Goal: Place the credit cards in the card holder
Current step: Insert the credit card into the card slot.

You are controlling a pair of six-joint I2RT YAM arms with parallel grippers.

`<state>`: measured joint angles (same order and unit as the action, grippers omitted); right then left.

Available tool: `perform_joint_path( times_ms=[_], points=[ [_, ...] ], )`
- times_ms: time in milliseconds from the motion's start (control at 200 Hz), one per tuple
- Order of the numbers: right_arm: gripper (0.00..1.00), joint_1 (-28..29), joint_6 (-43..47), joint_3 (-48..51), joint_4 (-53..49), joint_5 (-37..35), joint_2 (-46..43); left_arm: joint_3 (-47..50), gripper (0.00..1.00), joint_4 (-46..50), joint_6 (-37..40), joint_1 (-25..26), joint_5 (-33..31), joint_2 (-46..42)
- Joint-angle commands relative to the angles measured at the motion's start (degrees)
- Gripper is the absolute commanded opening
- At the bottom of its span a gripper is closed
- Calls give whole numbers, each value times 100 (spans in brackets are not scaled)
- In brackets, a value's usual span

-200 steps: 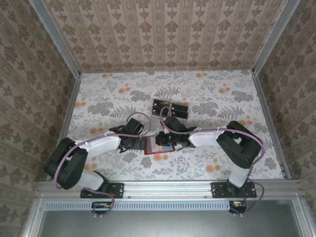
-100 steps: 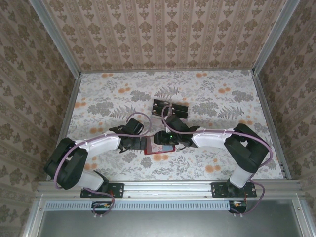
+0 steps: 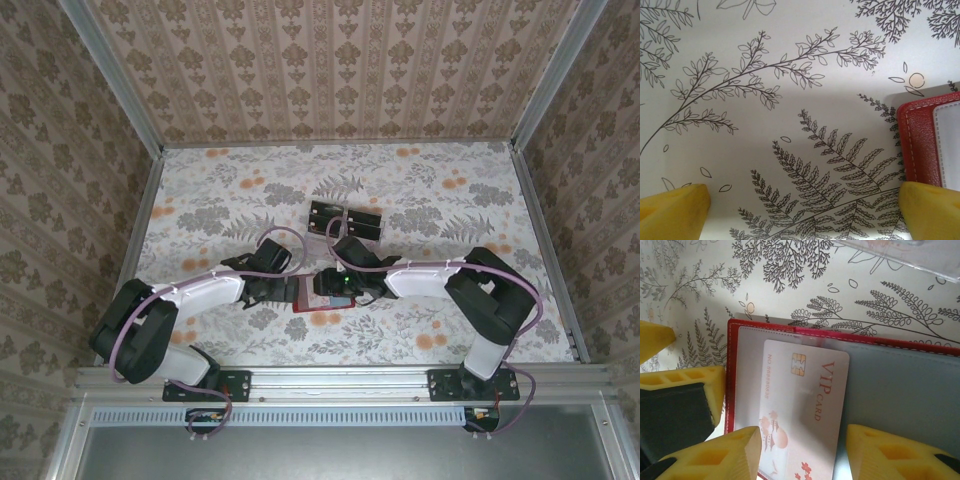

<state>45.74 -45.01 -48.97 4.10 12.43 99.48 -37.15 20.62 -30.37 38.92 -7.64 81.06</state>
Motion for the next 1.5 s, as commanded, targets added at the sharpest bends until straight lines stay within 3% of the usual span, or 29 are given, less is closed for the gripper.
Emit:
perform_joint_path(
  times_ms=[0,715,920,1495],
  points=[
    [49,75,-41,-189,22,150,169,61,100,-57,84,19,60,101],
    [50,401,-46,-720,-113,217,520,133,100,-197,56,45,134,103],
    [60,360,102,-503,-413,-129,145,133,100,-139,75,46,99,79],
    [60,-214,151,312,-780,-436,-1008,147,100,86,131,19,7,-188]
  ],
)
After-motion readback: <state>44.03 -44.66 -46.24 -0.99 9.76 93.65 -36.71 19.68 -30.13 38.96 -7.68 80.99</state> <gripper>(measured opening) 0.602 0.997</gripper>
